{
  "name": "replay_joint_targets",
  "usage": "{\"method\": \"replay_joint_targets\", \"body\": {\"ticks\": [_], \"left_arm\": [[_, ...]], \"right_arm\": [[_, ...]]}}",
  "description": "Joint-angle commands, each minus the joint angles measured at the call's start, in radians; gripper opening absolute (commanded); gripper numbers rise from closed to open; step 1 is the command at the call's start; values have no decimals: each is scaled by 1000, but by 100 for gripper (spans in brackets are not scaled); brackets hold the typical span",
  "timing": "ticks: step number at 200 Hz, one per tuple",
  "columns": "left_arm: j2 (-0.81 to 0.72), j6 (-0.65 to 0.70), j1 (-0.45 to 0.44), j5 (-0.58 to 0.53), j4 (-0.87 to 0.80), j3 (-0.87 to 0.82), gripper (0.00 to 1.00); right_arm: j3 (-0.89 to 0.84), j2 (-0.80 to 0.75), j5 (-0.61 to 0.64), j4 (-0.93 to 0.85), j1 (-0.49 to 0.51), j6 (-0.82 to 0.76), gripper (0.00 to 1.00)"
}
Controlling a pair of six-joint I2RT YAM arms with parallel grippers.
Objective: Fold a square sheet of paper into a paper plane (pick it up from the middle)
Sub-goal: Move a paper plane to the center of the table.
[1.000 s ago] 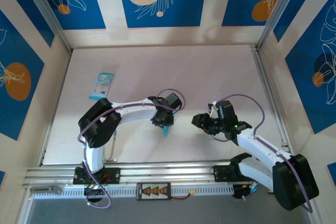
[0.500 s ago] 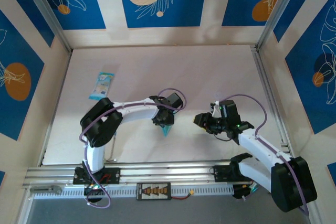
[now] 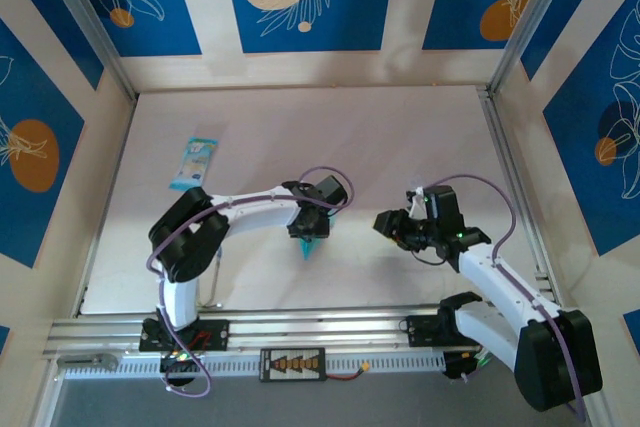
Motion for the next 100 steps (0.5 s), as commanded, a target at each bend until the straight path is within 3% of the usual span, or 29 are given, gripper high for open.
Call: {"method": "replay_joint_targets", "body": {"ticks": [1,100], "left_arm": [[-80,11,5,-40,-44,10,50],[-336,80,33,-122,-31,-80,52]], "right_arm": [[50,-8,12,-52,-7,-31,44],[176,5,101,-153,-50,-96,44]]}}
